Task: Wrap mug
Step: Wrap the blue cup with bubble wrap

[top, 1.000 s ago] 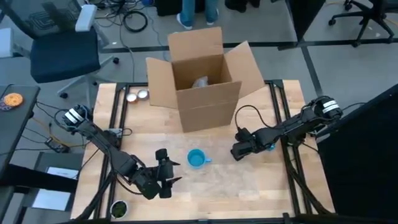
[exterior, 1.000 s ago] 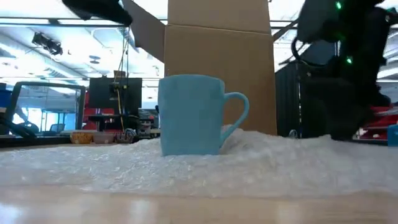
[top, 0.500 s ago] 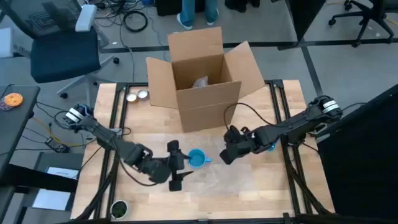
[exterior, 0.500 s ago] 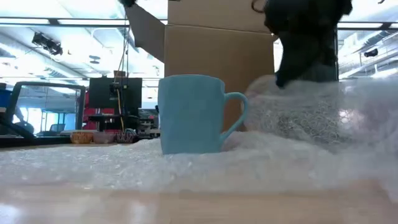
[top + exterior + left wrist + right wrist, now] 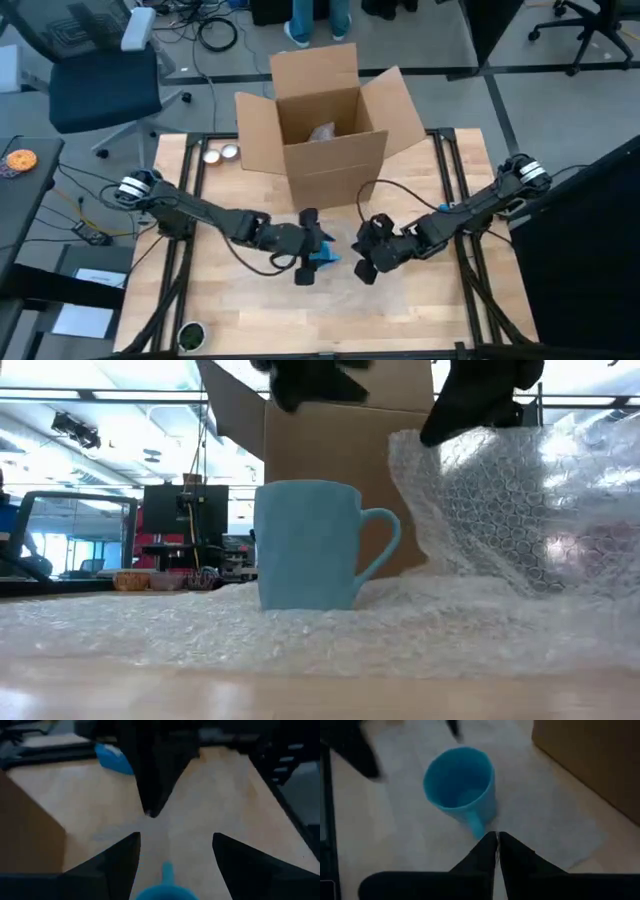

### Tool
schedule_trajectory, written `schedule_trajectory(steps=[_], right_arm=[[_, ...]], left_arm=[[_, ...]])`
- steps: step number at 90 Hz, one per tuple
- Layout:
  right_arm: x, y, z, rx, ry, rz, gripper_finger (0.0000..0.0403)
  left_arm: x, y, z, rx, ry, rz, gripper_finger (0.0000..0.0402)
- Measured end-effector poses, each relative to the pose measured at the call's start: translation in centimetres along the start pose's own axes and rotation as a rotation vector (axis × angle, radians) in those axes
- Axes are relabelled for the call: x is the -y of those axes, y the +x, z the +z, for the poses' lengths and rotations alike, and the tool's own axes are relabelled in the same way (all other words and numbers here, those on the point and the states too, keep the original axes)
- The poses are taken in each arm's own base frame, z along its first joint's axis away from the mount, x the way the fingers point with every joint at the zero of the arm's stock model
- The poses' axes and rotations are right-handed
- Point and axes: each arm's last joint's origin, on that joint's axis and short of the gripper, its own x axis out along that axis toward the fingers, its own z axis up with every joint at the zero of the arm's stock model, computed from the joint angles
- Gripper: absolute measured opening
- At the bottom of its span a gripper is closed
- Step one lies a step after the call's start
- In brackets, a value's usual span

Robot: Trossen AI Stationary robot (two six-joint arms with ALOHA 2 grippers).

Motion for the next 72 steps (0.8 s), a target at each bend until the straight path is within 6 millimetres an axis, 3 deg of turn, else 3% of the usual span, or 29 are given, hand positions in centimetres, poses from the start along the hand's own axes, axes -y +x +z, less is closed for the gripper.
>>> schedule_trajectory(steps=[20, 51, 72], right_arm=[[-0.8, -0.4, -0.7, -0.008, -0.029, 0.037, 0.0000], [-1.4, -0.9, -1.3, -0.031, -0.038, 0.074, 0.0000], [-1.7, -1.0, -1.2, -0.016, -0.058, 0.100, 0.0000]], left_arm=[[-0.8, 2.6, -0.7, 0.036, 0.100, 0.034, 0.0234], [-0.9, 2.6, -0.4, 0.071, 0.258, 0.087, 0.0234], [-0.3, 4.2, -1.3, 0.081, 0.319, -0.036, 0.0234]])
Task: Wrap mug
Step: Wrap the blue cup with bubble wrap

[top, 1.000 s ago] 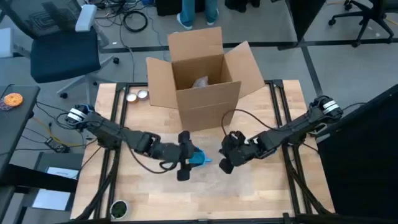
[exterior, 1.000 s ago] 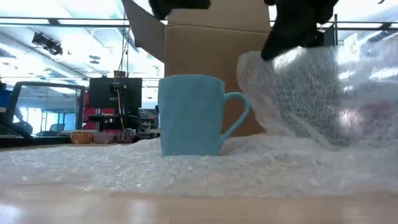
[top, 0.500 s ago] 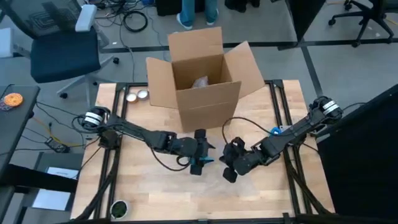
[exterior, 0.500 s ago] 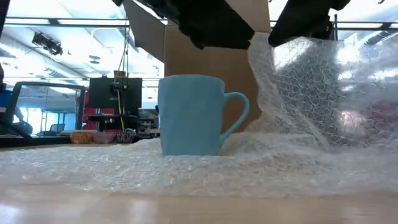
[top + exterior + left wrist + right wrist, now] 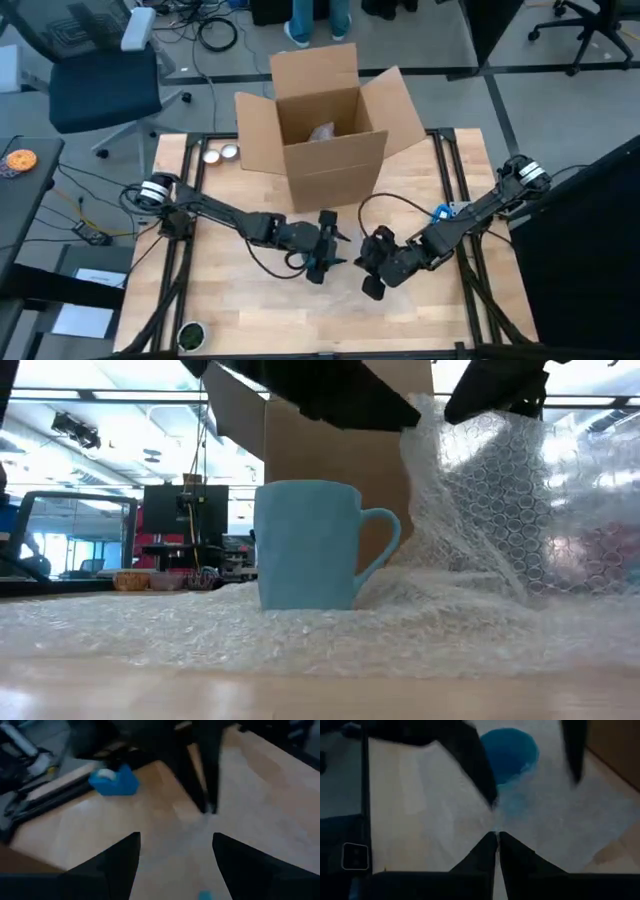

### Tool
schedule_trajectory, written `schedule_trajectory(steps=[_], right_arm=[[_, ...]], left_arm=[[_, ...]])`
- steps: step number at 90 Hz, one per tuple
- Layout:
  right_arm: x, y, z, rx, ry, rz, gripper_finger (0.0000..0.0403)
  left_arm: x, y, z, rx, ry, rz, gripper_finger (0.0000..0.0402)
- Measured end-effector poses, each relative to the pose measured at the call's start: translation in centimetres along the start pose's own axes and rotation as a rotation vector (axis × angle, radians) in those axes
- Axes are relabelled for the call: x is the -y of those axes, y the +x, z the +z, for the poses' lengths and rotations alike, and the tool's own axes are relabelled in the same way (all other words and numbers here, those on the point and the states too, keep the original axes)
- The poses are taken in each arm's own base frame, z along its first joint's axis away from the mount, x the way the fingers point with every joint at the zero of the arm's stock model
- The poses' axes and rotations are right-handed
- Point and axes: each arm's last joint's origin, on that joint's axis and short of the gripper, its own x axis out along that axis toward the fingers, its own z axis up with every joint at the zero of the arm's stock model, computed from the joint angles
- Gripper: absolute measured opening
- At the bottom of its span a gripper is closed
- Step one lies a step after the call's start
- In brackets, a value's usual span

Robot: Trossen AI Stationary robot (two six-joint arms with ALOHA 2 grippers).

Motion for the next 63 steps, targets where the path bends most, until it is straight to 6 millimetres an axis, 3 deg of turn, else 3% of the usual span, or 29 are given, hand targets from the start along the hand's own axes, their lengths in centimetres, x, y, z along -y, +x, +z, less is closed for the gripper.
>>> schedule_trajectory(steps=[36, 46, 63], right_arm=[[-0.5, 0.0, 0.3, 0.026, -0.014, 0.053, 0.0000], [-1.0, -0.1, 0.8, 0.076, -0.047, 0.100, 0.0000], [-1.1, -0.2, 0.8, 0.074, -0.054, 0.110, 0.0000]], left_arm=[[0.6, 0.5, -0.1, 0.023, 0.004, -0.027, 0.0225], [1.0, 0.5, -0.1, 0.013, 0.010, -0.040, 0.0192], [0.7, -0.2, 0.5, 0.023, 0.034, -0.007, 0.0102]])
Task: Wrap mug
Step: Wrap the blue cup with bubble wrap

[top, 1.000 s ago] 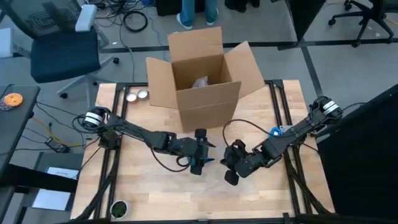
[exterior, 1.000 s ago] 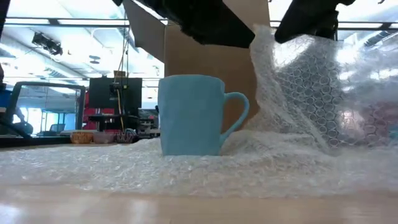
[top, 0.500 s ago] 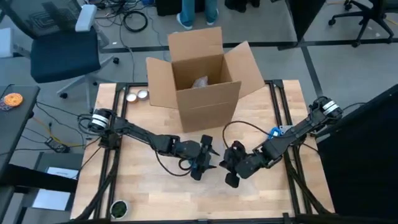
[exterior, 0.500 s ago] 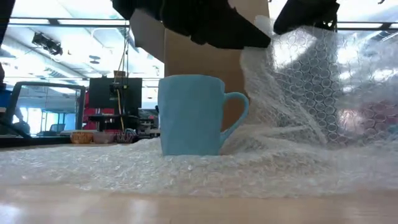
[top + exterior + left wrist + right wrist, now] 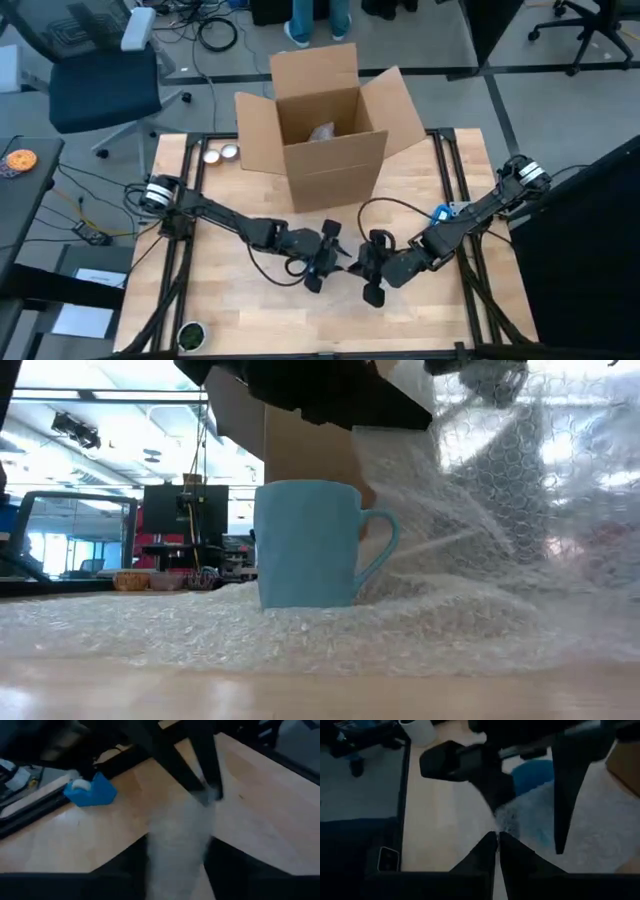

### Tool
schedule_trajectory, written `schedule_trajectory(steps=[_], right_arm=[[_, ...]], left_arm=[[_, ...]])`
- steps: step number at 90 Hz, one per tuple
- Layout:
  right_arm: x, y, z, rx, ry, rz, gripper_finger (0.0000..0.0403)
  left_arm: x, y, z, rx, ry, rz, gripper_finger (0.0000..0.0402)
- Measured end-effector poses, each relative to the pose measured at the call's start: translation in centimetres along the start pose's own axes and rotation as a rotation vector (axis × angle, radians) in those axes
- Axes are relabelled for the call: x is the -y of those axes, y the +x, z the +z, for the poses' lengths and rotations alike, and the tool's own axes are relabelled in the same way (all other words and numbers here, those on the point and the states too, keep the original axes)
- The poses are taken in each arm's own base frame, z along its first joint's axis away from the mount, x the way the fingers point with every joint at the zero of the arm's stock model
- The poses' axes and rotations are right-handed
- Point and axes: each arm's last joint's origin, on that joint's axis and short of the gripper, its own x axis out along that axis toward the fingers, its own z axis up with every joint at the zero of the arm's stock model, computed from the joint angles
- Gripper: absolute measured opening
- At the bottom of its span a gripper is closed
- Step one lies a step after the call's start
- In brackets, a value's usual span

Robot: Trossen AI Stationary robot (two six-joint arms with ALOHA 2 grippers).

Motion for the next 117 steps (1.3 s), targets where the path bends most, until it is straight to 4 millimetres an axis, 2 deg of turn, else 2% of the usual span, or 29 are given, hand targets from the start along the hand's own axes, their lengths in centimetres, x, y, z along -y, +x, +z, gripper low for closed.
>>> schedule_trajectory(steps=[14, 20, 36, 60, 71, 84, 104, 117], right_arm=[[-0.1, 0.0, -0.1, -0.011, 0.022, 0.009, 0.0015], [-0.2, -0.1, -0.2, -0.014, 0.022, 0.017, 0.0029], [-1.2, -0.7, 0.4, 0.019, 0.035, 0.064, 0.0076], [-4.6, -3.4, 0.4, 0.025, 0.033, 0.185, 0.0135], [-6.0, -4.7, -0.9, -0.010, 0.087, 0.227, 0.0152], [-6.8, -6.0, -3.0, -0.077, 0.186, 0.190, 0.0157], [-6.7, -7.5, -5.8, -0.265, 0.421, 0.085, 0.0157], [-6.0, -7.8, -6.7, -0.358, 0.466, 0.005, 0.0157]], left_arm=[[-0.5, -1.1, 0.5, -0.026, 0.001, 0.047, 0.0024], [-0.7, -1.8, 0.8, -0.051, -0.003, 0.063, 0.0007], [-1.1, -3.3, 1.1, -0.101, -0.064, 0.063, 0.0003], [-0.1, -3.6, 0.4, -0.202, -0.106, 0.044, 0.0000], [0.2, -3.7, 0.5, -0.213, -0.107, 0.102, 0.0000], [0.1, -3.7, 0.6, -0.211, -0.132, 0.146, 0.0000], [0.1, -3.7, 0.7, -0.189, -0.211, 0.158, 0.0000], [0.1, -3.7, 0.8, -0.179, -0.224, 0.160, 0.0000]])
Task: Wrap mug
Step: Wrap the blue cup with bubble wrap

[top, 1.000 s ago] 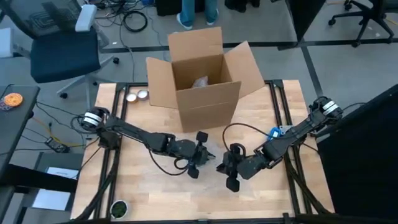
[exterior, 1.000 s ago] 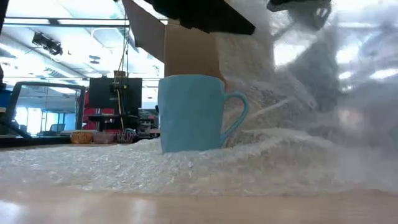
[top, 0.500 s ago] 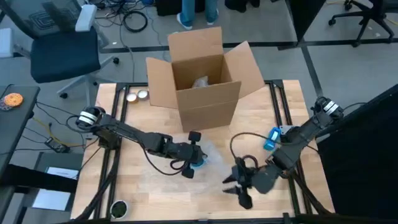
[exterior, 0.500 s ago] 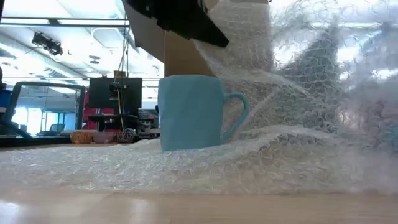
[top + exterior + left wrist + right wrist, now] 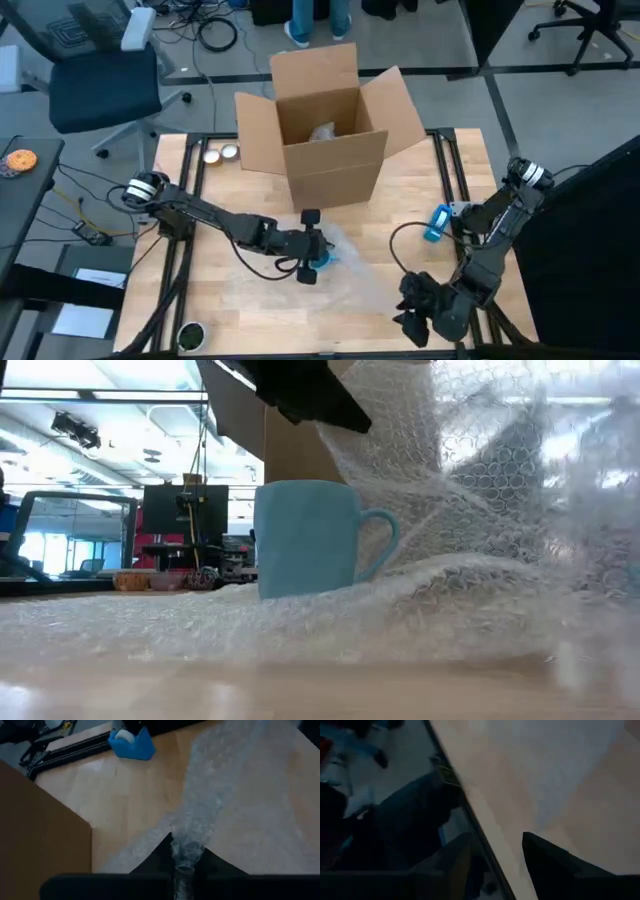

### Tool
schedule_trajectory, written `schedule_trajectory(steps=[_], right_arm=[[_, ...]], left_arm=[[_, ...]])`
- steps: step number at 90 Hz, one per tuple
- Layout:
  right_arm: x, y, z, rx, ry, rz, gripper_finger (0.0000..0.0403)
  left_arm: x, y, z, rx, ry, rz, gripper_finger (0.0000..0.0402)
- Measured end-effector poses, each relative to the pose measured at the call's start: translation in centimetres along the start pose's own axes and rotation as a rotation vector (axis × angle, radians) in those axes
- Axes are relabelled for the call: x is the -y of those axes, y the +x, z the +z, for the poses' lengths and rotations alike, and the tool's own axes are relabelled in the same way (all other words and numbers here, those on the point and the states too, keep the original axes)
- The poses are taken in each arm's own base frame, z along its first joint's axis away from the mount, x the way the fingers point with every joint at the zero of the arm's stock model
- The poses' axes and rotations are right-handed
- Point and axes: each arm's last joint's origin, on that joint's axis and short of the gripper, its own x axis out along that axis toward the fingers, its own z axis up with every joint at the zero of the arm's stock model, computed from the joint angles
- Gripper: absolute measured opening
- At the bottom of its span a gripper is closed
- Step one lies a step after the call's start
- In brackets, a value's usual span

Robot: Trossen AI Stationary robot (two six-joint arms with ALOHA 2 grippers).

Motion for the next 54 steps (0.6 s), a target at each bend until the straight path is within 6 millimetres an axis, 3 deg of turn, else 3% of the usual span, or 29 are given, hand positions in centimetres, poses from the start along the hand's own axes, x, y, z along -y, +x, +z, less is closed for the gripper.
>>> schedule_trajectory(steps=[16, 54], right_arm=[[1.8, -0.1, -0.2, -0.039, 0.034, -0.173, 0.0157], [1.0, -0.2, 0.5, -0.008, 0.006, -0.114, 0.0153]], left_arm=[[0.0, 0.0, 0.0, 0.005, -0.020, 0.000, 0.0000], [0.0, 0.0, -0.1, -0.013, -0.013, 0.003, 0.0000]])
